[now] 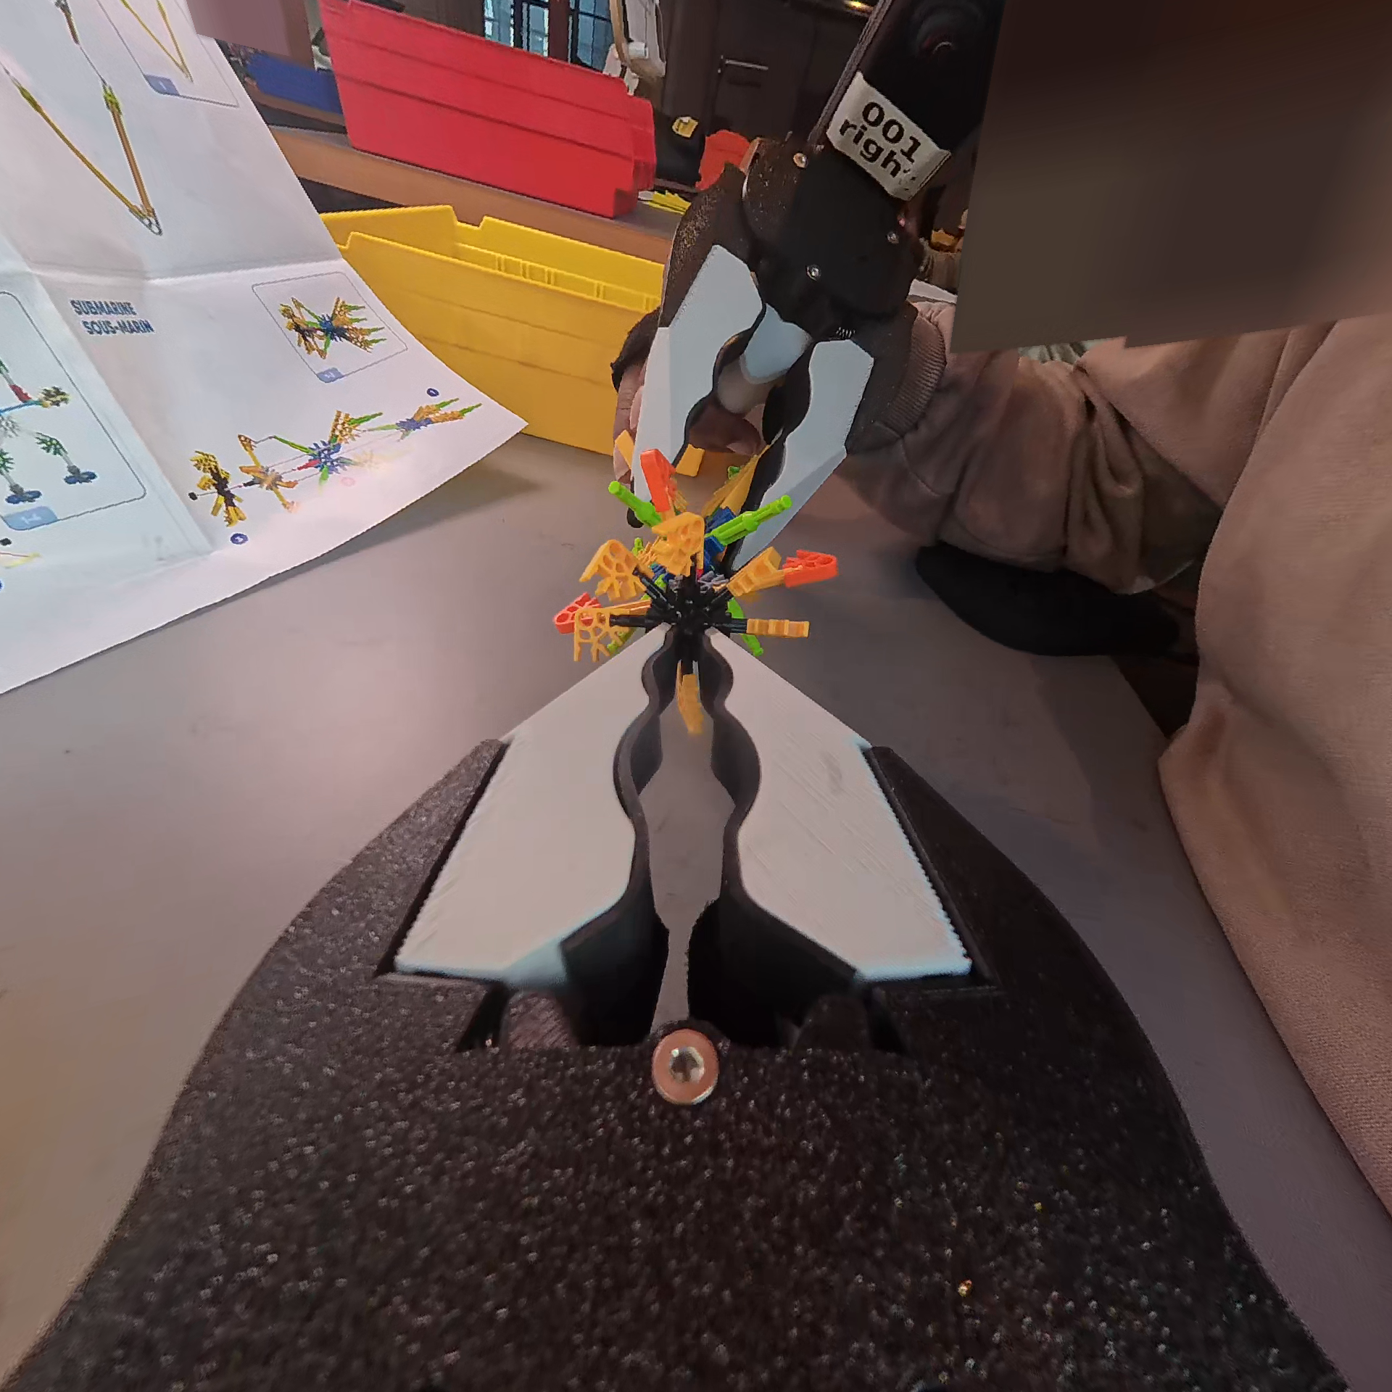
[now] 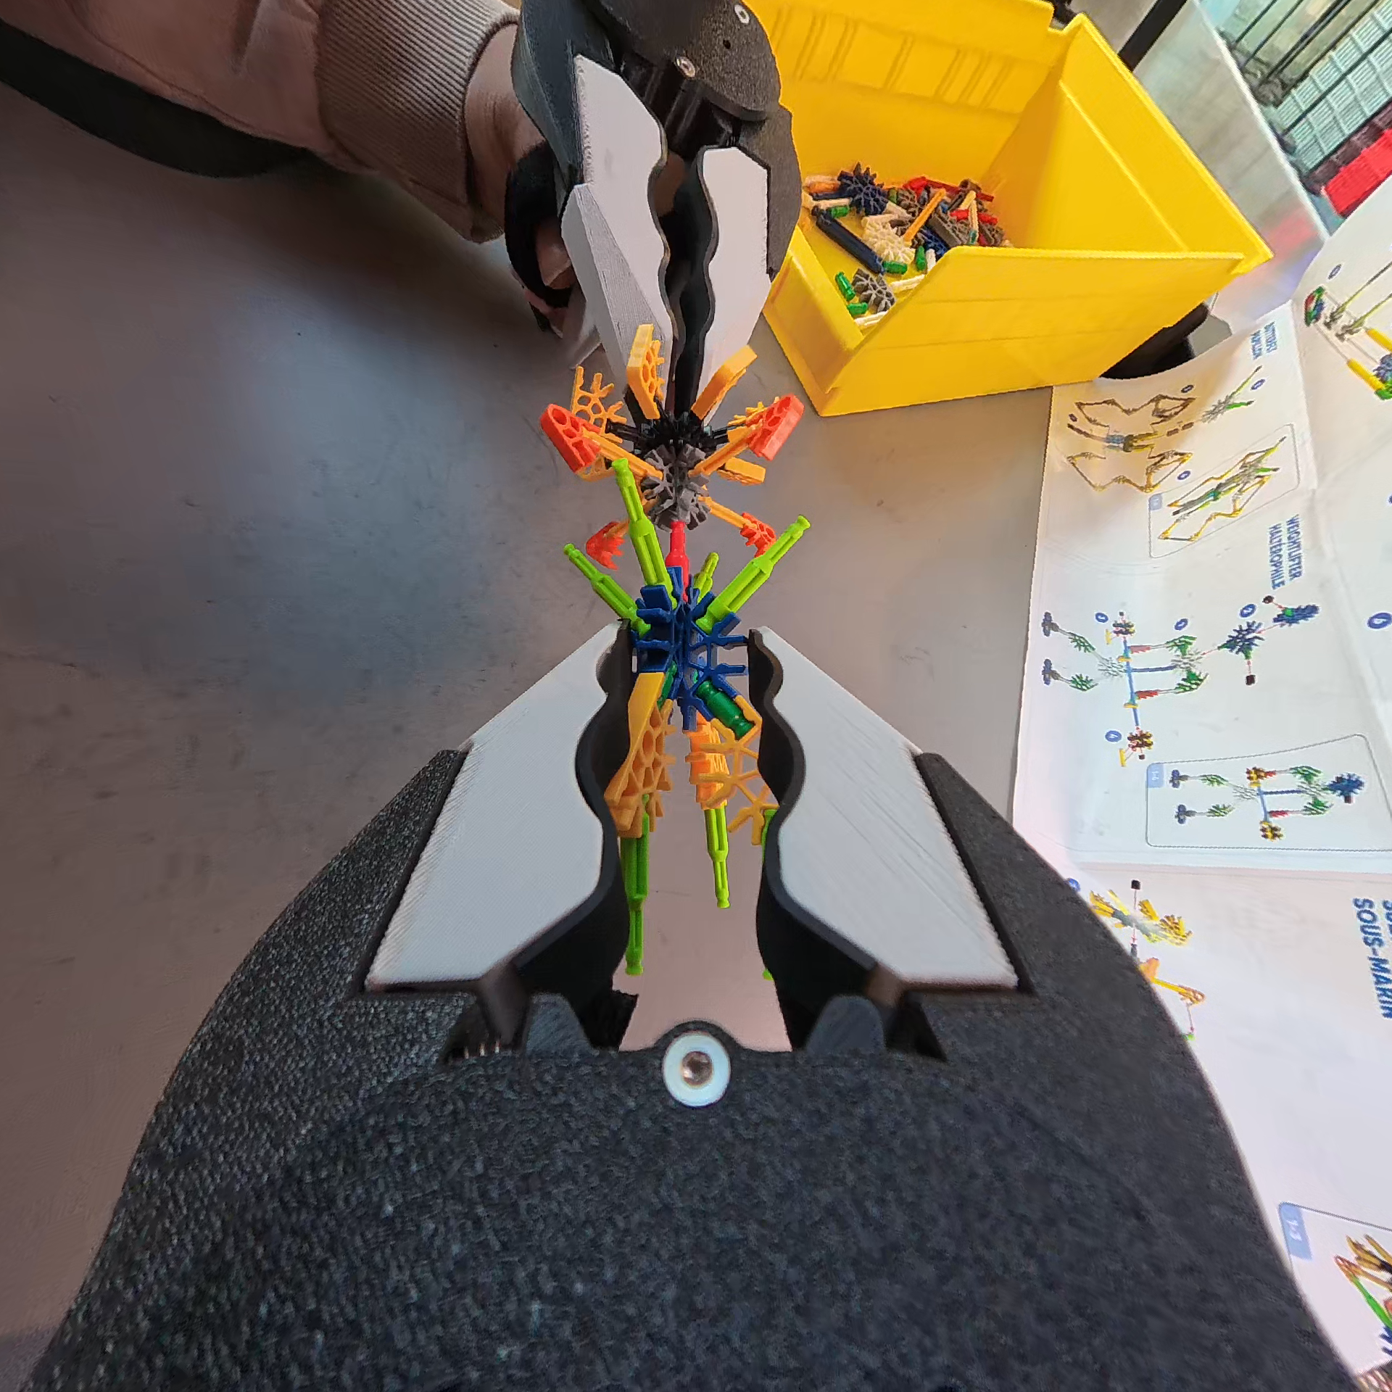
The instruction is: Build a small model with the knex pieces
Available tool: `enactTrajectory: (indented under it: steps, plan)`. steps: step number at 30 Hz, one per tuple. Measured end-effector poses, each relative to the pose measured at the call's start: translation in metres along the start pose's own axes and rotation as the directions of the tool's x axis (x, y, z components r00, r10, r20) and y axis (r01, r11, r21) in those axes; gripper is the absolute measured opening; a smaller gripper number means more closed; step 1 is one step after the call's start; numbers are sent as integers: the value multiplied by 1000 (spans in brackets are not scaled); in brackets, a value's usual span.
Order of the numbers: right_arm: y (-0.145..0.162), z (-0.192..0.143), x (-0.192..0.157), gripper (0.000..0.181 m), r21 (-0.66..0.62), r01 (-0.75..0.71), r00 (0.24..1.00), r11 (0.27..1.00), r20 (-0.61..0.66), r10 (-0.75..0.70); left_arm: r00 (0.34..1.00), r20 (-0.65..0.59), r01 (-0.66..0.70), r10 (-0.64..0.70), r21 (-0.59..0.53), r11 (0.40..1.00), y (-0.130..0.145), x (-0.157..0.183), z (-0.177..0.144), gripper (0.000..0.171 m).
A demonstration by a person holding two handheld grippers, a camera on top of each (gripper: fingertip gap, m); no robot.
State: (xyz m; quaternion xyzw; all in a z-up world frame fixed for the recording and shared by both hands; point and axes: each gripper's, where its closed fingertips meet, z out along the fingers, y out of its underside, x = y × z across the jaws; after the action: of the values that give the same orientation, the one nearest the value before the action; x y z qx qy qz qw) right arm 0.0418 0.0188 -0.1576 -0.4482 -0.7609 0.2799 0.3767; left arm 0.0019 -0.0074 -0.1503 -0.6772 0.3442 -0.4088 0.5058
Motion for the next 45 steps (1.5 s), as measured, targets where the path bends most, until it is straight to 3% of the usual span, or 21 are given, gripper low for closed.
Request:
enactTrajectory:
  steps: [6, 12, 21, 25, 31, 45]
  plan:
    - [4, 3, 2, 28, -15, -5, 1000, 1000, -17, 5, 984, 24, 180, -179, -74, 981, 13, -6, 5, 4]
    - [15, 7, -1, 28, -73, 8, 1000, 997, -1, -9, 915, 28, 401, -402, -178, 899, 34, -2, 17, 5]
    - [33, 13, -19, 28, -181, 53, 996, 982, 85, -38, 818, -8, 546, -576, -308, 779, 56, 12, 22, 5]
    - [38, 16, -29, 28, -222, 86, 990, 971, 128, -58, 808, -6, 545, -589, -372, 751, 66, 18, 23, 5]
    - [41, 16, -32, 29, -275, 138, 986, 952, 131, -106, 812, 2, 542, -584, -376, 752, 66, 14, 23, 5]
    - [54, 18, -33, 37, -367, 125, 992, 922, 20, -127, 826, 15, 529, -563, -367, 765, 65, 15, 29, 5]
